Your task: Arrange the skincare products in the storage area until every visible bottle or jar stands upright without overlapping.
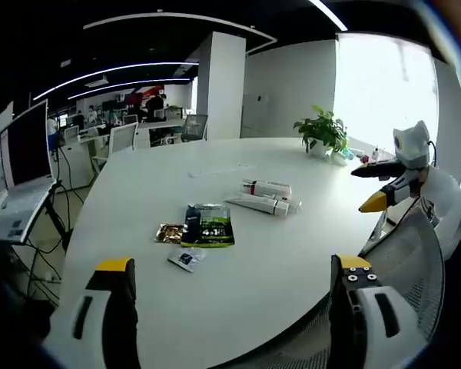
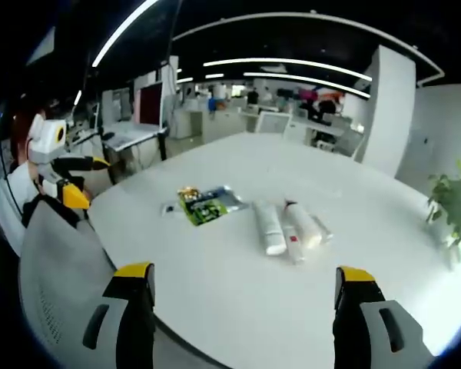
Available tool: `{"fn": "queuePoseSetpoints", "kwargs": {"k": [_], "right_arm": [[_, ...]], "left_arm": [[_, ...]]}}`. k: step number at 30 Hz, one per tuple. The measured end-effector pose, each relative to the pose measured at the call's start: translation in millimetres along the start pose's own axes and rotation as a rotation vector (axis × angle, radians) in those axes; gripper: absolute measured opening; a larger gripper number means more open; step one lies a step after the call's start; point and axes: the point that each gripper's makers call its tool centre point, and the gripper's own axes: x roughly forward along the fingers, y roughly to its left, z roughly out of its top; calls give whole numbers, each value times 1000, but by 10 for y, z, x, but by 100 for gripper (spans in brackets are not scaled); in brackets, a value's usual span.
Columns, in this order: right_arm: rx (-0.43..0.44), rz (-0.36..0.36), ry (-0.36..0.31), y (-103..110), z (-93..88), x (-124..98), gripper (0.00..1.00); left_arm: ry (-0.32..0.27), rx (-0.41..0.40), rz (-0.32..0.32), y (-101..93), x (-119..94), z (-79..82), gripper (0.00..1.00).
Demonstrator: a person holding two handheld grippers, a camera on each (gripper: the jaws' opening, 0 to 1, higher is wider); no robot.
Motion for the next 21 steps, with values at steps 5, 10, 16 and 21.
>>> {"fn": "queuePoseSetpoints", "kwargs": {"k": [5, 10, 16, 21], "right_arm": [[10, 26, 19, 18, -13, 20, 100], [1, 30, 33, -34, 6, 60, 99], [-29, 33, 42, -124, 66, 144, 98], [-55, 42, 47, -194, 107, 210, 98]], "left_arm": [[-6, -4, 10, 25, 14, 11, 99], [-1, -12, 18, 52, 33, -17, 99], [2, -25, 19, 81, 85, -35, 99], [6, -25, 9, 73, 126, -31, 99]]}}
